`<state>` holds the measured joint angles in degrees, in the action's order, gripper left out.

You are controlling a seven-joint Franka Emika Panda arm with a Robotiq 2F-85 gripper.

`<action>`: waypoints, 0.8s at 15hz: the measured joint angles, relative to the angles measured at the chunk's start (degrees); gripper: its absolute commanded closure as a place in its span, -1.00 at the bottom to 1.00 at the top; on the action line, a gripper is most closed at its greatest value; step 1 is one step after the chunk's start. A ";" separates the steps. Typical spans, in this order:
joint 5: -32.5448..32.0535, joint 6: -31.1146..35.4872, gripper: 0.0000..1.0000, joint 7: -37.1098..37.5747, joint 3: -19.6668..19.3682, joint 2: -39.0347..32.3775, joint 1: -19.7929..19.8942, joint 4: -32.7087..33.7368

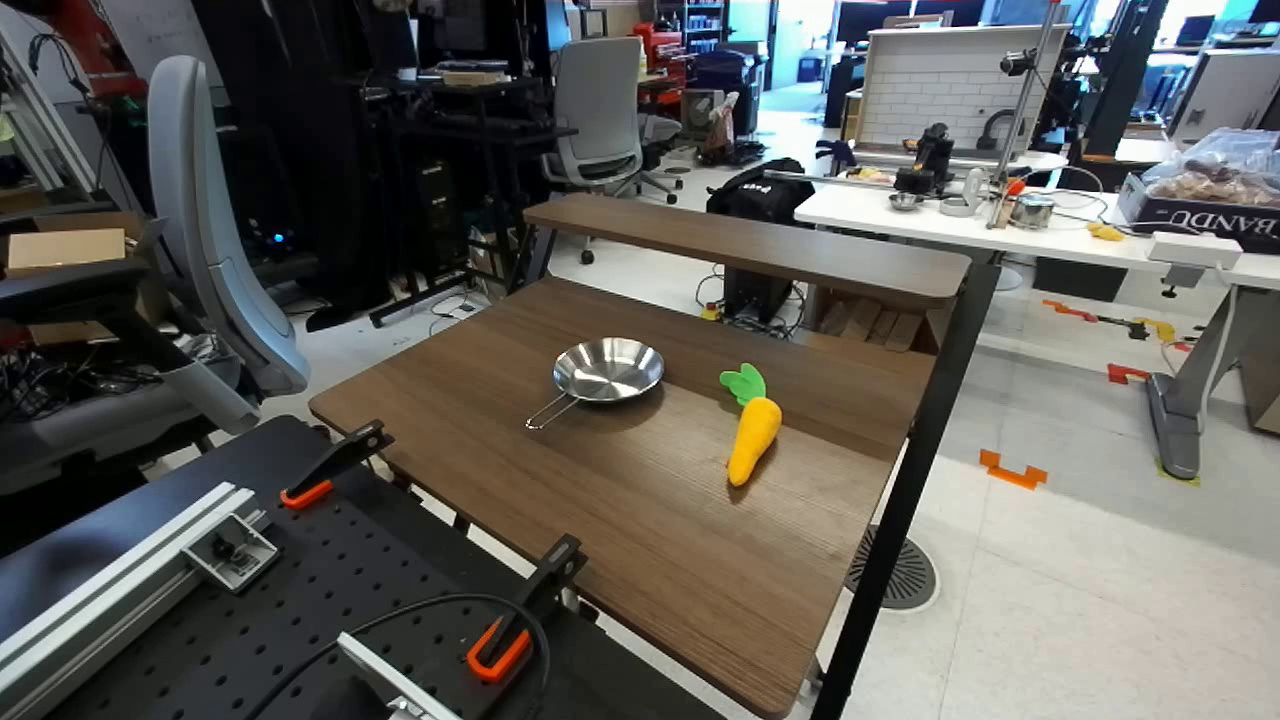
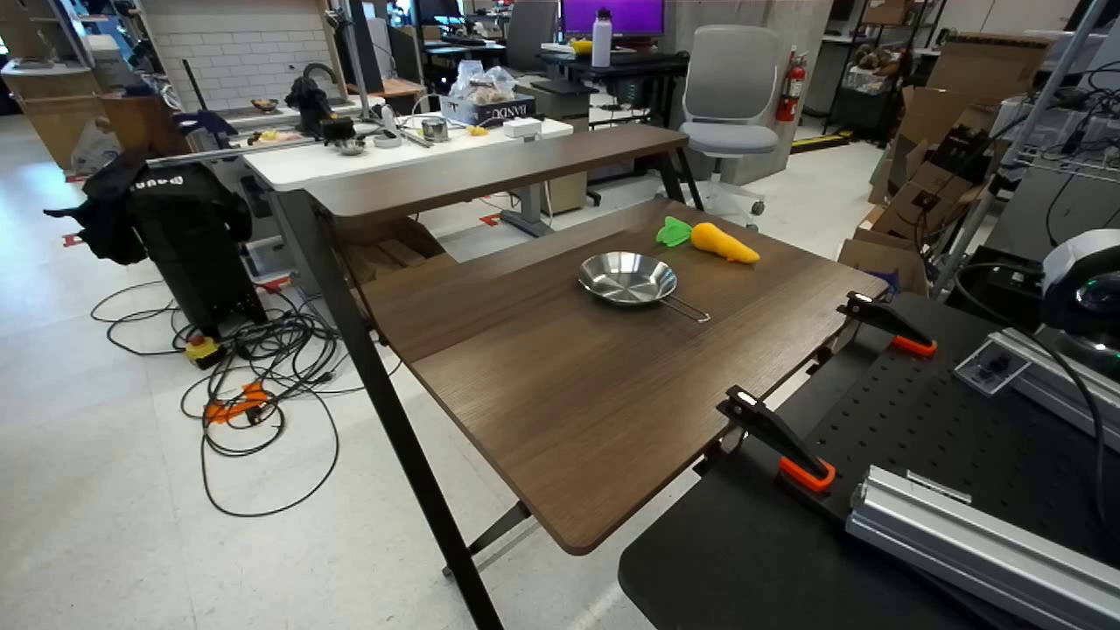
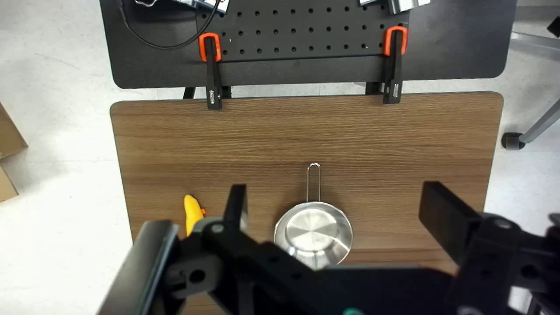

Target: Place the carrot plush toy on the pan

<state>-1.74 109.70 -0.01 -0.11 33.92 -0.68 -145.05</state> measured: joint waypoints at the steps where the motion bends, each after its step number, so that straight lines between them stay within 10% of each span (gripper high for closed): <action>1: 0.00 0.11 -1.00 0.00 0.00 -0.19 0.00 -0.22; 12: -3.40 10.58 -1.00 -2.27 -3.68 -12.34 3.94 -0.44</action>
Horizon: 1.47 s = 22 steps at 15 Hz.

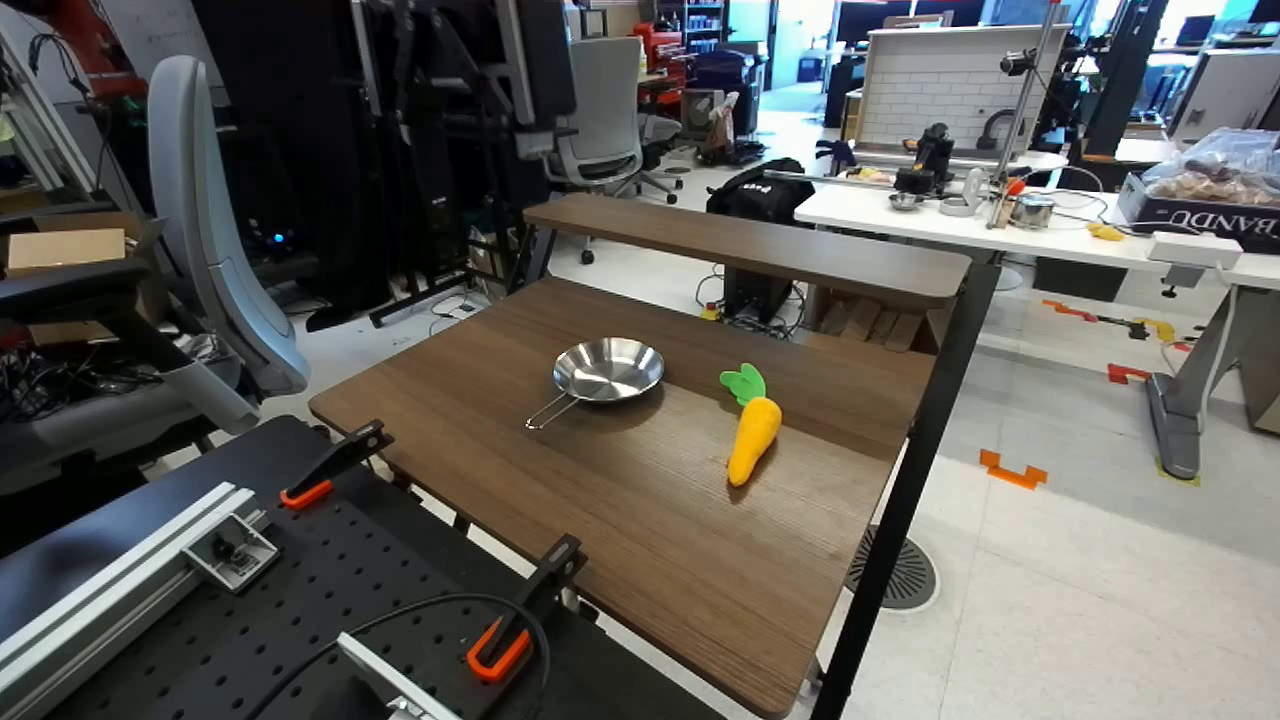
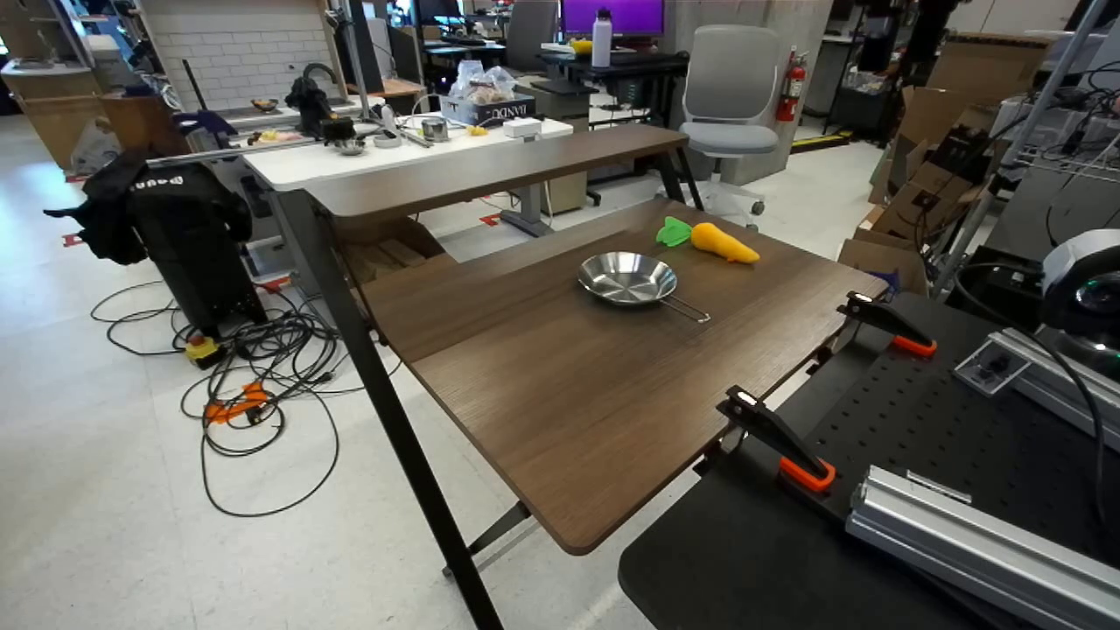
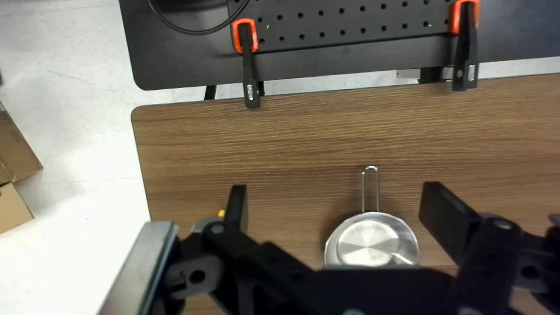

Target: Place the carrot plush toy on the pan

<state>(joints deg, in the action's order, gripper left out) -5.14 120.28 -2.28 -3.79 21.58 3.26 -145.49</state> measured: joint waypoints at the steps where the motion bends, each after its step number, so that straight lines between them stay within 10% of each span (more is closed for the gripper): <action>1: -0.60 1.68 -1.00 -0.40 -0.50 -2.01 0.52 0.19; 22: -2.82 15.62 -1.00 -5.05 -3.39 -45.38 4.21 27.26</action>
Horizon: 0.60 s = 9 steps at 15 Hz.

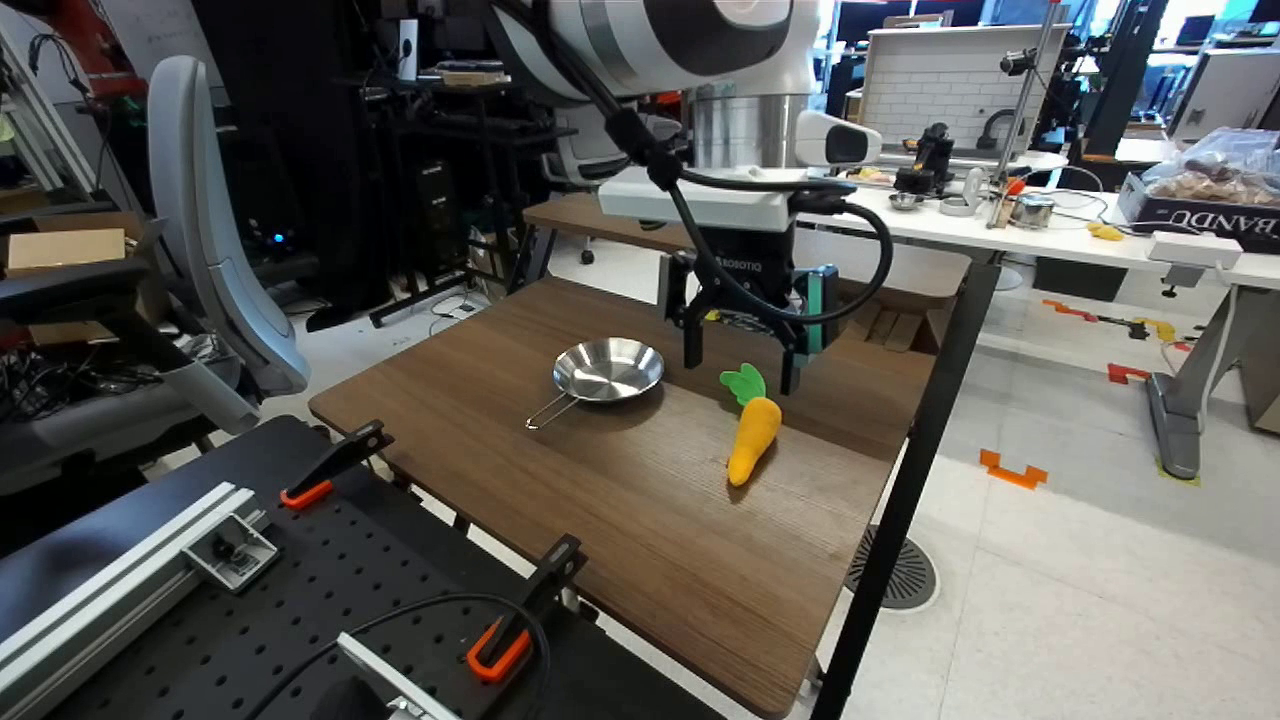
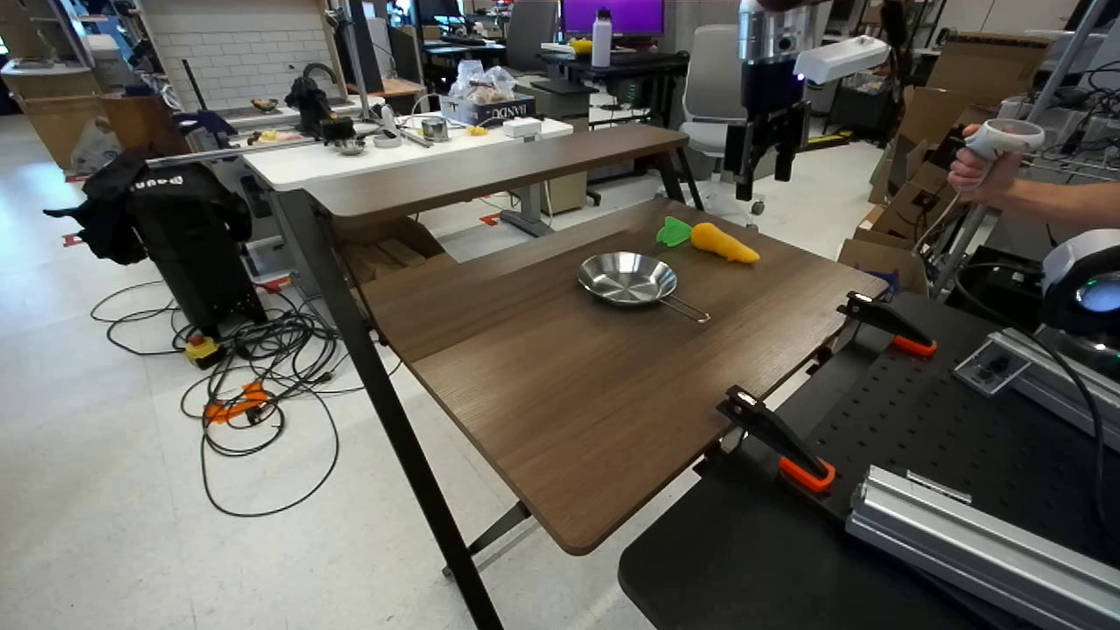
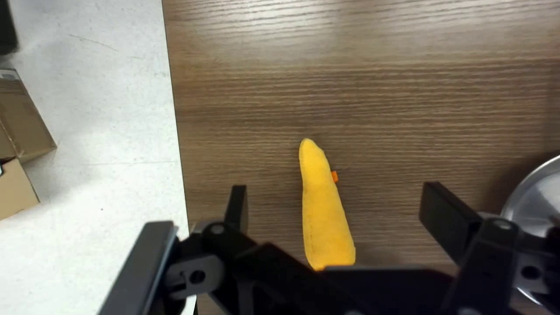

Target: Place the carrot plush toy on the pan

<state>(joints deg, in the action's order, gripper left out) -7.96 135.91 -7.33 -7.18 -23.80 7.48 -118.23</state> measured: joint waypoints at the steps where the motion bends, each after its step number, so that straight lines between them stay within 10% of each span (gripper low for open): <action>1: 0.00 0.00 -1.00 0.00 0.05 -1.49 0.00 1.33; 9: 0.00 0.00 -1.00 0.00 1.12 -11.37 -0.18 9.97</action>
<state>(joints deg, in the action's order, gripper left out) -7.96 135.91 -7.33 -6.05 -35.17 7.30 -108.26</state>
